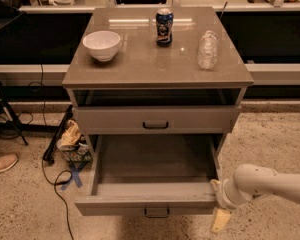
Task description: Open middle drawer
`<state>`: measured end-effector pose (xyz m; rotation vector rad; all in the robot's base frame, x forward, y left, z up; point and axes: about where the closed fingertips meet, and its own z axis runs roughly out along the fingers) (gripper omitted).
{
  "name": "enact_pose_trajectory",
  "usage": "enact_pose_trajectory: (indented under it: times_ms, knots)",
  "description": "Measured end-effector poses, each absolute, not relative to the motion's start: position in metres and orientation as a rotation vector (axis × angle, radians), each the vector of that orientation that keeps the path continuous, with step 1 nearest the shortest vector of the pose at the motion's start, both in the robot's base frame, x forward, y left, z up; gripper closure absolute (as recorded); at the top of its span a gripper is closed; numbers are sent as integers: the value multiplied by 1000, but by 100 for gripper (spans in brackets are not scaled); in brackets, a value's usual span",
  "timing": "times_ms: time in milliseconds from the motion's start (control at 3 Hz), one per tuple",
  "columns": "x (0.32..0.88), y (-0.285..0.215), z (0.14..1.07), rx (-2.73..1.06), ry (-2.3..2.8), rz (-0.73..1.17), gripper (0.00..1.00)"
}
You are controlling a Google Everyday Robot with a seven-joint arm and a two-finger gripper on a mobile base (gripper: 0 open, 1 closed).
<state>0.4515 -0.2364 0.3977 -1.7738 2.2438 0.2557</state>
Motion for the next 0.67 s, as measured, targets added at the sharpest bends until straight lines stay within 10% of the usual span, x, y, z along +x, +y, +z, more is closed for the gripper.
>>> enact_pose_trajectory:
  times_ms: [667]
  knots:
    - [425,-288,521,-1633,2164,-106,0]
